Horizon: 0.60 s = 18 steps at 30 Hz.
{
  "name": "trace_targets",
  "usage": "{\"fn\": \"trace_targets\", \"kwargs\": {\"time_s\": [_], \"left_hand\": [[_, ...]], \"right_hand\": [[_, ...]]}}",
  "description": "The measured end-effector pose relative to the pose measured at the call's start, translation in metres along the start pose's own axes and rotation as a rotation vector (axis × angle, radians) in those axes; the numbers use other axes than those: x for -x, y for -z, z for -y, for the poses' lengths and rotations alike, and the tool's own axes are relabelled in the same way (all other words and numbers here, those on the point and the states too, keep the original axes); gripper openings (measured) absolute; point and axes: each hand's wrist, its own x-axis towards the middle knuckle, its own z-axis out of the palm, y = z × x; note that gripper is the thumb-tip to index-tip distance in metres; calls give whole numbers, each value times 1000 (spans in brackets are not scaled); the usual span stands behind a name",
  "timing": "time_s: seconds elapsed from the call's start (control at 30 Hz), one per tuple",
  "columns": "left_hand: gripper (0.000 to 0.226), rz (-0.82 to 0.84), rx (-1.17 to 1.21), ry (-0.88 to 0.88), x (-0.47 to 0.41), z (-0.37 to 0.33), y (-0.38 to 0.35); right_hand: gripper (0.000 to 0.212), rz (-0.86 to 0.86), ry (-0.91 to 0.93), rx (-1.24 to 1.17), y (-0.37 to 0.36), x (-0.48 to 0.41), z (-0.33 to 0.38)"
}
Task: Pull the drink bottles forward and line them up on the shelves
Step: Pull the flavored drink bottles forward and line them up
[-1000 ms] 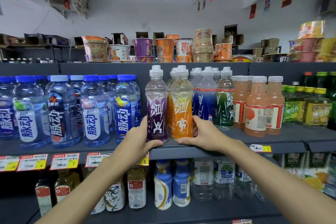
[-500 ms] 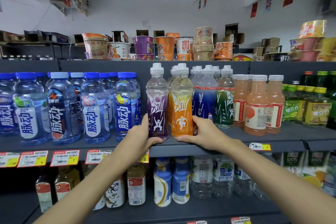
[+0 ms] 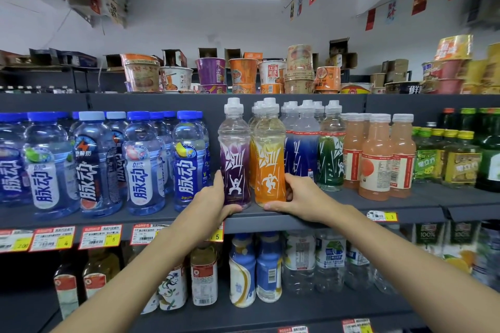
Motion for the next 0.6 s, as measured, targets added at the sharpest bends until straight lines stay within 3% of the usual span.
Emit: {"fn": "trace_targets", "kwargs": {"time_s": [0.13,0.23,0.33,0.43,0.5,0.6], "left_hand": [[104,32,-65,46,1,-5,3],[102,-28,-195,59,6,-10,10],[62,-370,-220,-215,13,-13,6],[28,-586,-177,-518,13,-43,-7],[24,-518,-113,-610,3,-75,-20],[20,-351,-30,-584,-24,-118,-46]], "right_hand": [[75,-7,-17,3,3,3,4],[87,-35,3,15,7,8,6],[93,-190,23,37,16,19,0],[62,-353,41,111,36,24,-17],[40,-406,57,185,55,23,-29],[34,-423,100,237,78,16,-48]]}}
